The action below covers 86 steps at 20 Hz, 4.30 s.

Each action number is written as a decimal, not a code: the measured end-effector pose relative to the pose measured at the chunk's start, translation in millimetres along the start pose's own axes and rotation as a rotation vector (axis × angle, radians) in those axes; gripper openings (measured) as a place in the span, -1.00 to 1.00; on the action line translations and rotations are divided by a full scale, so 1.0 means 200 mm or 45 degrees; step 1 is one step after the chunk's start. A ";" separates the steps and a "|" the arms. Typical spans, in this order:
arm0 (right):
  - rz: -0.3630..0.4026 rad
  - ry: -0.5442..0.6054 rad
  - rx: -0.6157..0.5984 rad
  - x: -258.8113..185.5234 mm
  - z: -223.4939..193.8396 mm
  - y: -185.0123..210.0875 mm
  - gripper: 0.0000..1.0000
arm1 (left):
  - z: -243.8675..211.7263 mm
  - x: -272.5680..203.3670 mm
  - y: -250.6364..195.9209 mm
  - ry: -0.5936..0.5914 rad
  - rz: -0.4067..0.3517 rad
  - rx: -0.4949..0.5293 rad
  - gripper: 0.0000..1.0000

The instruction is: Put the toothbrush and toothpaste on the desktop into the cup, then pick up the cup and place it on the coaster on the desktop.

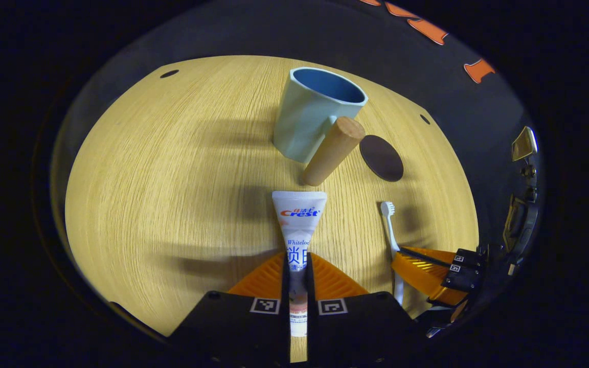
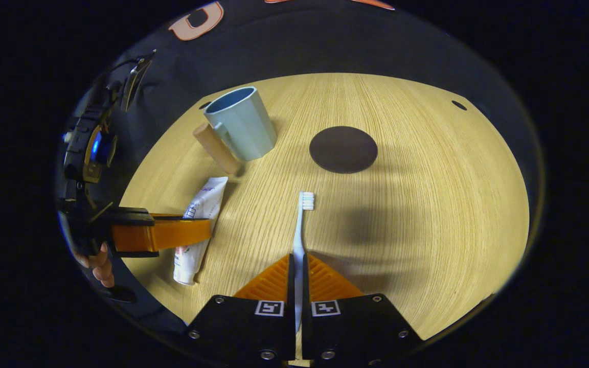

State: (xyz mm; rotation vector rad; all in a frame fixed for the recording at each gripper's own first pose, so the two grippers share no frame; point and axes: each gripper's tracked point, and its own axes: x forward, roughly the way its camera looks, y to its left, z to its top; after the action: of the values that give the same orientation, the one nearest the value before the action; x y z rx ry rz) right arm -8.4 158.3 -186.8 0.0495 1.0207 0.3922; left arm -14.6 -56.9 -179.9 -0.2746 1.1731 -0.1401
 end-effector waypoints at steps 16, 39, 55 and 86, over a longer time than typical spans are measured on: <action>0.069 -0.437 -0.081 -0.33 0.26 0.00 -0.89 | 0.31 -0.26 0.04 -0.655 -0.011 0.263 -0.75; 0.070 -0.872 -0.137 -0.51 0.71 -0.03 -0.89 | 1.12 -0.60 0.02 -1.291 -0.117 0.119 -0.76; 0.072 -1.008 -0.075 -0.45 0.90 -0.05 -0.89 | 1.11 -0.12 0.09 -1.172 -0.048 0.167 -0.76; 0.219 -1.397 -0.058 -0.66 1.25 0.22 -0.89 | 0.82 -0.58 0.25 -1.408 0.022 0.246 0.84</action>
State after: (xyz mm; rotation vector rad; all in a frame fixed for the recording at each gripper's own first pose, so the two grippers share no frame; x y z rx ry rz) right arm 127.5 190.2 63.2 0.2800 -0.0777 0.4585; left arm 90.8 42.9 -32.0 -0.1283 0.0615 -0.0636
